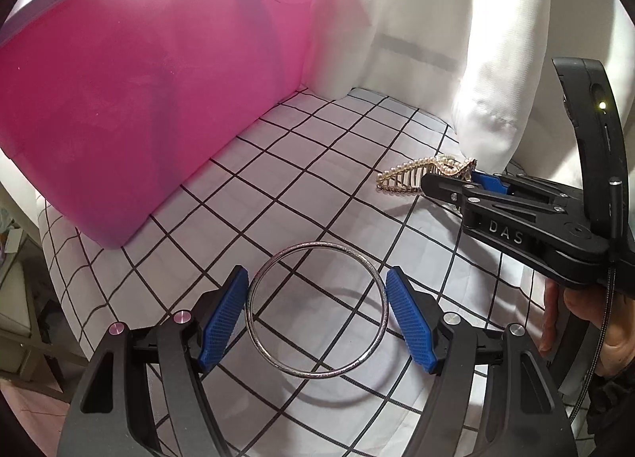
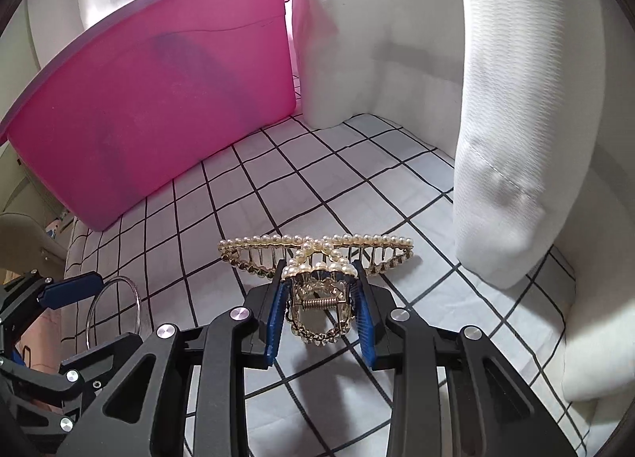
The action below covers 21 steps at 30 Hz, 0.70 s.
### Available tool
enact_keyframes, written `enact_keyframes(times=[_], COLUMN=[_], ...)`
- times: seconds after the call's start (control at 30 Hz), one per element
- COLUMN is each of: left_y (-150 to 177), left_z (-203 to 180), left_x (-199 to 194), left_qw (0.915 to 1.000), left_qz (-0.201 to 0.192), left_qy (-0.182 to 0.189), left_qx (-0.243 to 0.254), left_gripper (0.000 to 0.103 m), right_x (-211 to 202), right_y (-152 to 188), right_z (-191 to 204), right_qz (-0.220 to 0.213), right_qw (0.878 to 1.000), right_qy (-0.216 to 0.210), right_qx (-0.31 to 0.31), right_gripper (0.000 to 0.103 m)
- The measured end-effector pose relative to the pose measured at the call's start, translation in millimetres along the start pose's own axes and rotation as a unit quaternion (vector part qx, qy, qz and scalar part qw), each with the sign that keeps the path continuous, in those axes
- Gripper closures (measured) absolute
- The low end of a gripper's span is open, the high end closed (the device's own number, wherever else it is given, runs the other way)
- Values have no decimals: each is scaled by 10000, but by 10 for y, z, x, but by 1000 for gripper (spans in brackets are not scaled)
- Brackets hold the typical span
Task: Organize jewelry
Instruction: 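Grasp the pearl hair claw with the right tool while the left tool grasps the silver ring, then lift and carry the hair claw and silver ring over the pink tub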
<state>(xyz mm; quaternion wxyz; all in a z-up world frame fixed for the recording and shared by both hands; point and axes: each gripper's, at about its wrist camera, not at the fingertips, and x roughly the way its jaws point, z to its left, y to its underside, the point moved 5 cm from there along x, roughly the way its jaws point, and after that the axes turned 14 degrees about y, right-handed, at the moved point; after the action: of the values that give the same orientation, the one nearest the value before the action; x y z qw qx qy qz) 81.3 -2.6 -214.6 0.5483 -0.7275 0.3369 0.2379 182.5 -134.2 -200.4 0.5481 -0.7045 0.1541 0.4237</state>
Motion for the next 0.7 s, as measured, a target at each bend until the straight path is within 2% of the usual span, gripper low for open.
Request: enact_keyframes(times=[0.4, 0.7], left_y=[-174, -444], left_z=[-7, -52], left_x=[-457, -866], left_qw=[9980, 9935], left_qz=[38, -99], left_qy=[403, 785], left_qx=[476, 818], left_gripper=[33, 33], right_x=[-390, -961], right_y=[247, 292], right_z=[-41, -22], right_qz=[105, 36], right_qw=[9943, 9856], right_qy=[370, 774], right_qx=[997, 1502], right_gripper=[73, 73])
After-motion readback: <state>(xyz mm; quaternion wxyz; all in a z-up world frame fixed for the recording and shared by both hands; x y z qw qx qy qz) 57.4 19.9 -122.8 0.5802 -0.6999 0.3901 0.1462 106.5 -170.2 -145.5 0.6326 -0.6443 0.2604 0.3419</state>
